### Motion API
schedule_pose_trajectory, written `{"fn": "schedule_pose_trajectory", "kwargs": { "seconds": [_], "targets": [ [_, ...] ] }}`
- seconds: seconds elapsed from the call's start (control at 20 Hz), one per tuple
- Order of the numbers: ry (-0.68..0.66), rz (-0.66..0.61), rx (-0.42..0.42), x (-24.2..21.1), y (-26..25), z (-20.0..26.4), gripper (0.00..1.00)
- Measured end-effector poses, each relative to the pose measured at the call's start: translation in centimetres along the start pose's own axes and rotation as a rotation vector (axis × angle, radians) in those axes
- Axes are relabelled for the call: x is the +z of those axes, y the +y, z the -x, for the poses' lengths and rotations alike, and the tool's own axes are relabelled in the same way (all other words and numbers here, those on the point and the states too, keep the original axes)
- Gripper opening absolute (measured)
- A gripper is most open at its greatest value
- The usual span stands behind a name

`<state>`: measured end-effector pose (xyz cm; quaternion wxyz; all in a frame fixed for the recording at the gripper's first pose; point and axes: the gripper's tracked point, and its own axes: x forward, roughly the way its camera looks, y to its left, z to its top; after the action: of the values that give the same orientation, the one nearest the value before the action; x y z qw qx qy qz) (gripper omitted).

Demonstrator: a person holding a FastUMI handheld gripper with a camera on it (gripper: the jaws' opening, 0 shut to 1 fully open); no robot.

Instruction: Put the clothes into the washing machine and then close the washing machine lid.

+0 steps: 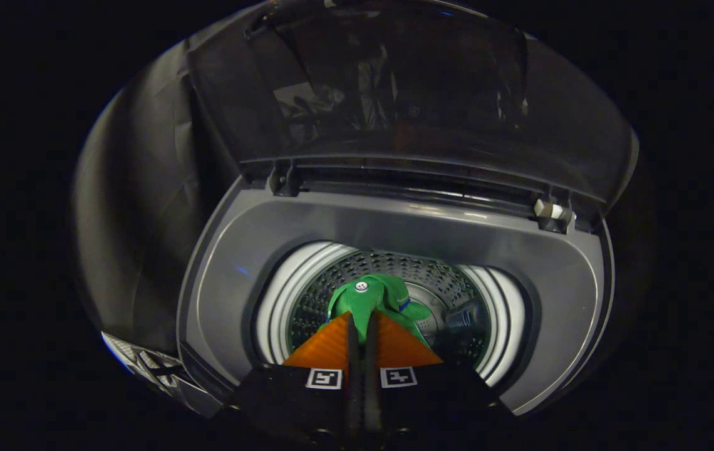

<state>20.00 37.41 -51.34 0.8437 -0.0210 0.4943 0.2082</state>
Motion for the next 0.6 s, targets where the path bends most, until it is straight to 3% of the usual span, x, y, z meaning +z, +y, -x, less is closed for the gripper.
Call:
{"fn": "schedule_pose_trajectory", "kwargs": {
  "seconds": [0.1, 0.25, 0.3, 0.5, 0.6],
  "targets": [
    [0.01, -0.003, -0.013, -0.2, -0.2, -0.5, 0.09],
    [-0.021, -0.003, -0.029, 0.3, -0.7, -0.6, 0.24],
    [-0.031, 0.011, -0.041, 0.8, -0.9, -0.5, 0.23],
    [-0.019, 0.021, -0.057, 0.6, -1.5, -0.5, 0.99],
    [-0.021, 0.008, -0.052, 0.4, -1.8, -0.4, 0.99]
  ]
}}
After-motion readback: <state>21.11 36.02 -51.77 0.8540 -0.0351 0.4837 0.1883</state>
